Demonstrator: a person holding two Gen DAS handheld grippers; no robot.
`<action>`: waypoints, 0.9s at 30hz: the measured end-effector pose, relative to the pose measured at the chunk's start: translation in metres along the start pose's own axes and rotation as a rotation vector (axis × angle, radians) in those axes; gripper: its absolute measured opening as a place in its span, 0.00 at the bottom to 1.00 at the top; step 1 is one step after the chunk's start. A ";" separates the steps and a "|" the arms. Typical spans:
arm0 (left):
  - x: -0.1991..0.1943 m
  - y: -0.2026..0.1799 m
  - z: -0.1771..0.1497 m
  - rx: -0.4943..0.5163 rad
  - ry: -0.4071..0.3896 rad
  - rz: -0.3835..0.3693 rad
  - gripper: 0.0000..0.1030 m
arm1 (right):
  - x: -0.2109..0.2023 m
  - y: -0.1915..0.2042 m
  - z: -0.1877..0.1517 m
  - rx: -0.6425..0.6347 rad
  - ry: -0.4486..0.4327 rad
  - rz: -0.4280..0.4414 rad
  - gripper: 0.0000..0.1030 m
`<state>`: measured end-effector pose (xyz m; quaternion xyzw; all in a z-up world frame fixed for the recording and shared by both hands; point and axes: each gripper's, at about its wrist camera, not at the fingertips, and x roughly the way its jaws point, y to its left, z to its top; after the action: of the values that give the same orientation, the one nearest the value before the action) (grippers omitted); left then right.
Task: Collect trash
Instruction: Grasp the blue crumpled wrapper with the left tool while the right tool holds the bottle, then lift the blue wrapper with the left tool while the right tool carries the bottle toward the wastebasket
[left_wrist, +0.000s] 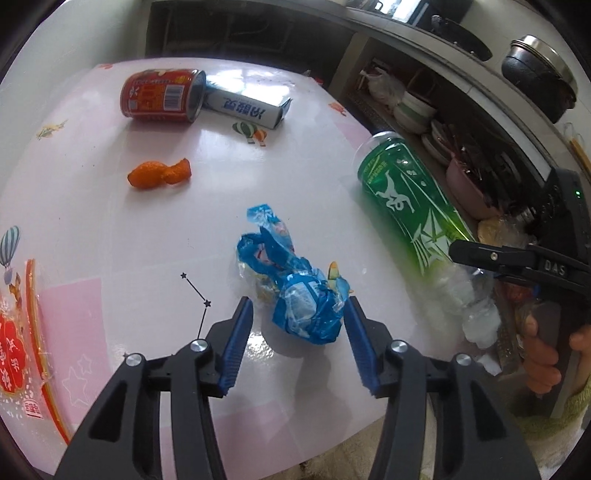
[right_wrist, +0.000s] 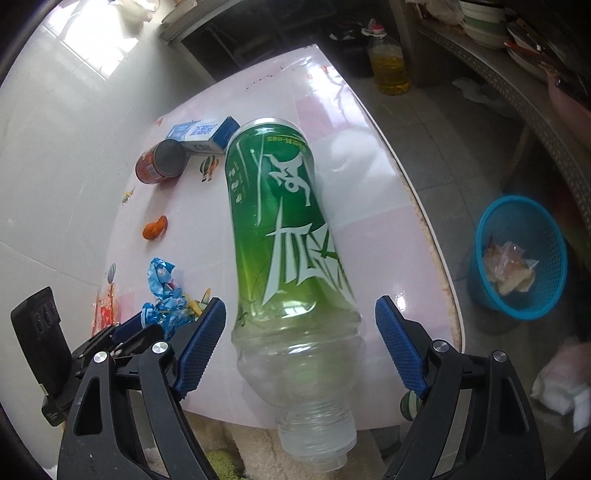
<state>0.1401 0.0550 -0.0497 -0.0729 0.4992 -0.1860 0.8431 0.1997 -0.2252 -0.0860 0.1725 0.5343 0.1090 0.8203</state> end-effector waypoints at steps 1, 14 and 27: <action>0.003 0.000 0.001 -0.010 0.001 -0.003 0.48 | 0.002 0.000 0.000 -0.002 0.005 0.004 0.77; 0.016 -0.001 0.009 -0.043 -0.015 0.016 0.23 | 0.019 -0.004 -0.003 0.001 0.063 0.085 0.66; 0.004 -0.014 0.011 -0.014 -0.052 -0.002 0.18 | -0.002 -0.037 -0.006 0.130 -0.008 0.258 0.65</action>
<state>0.1483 0.0401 -0.0433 -0.0841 0.4783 -0.1814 0.8551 0.1933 -0.2592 -0.1016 0.2928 0.5103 0.1782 0.7887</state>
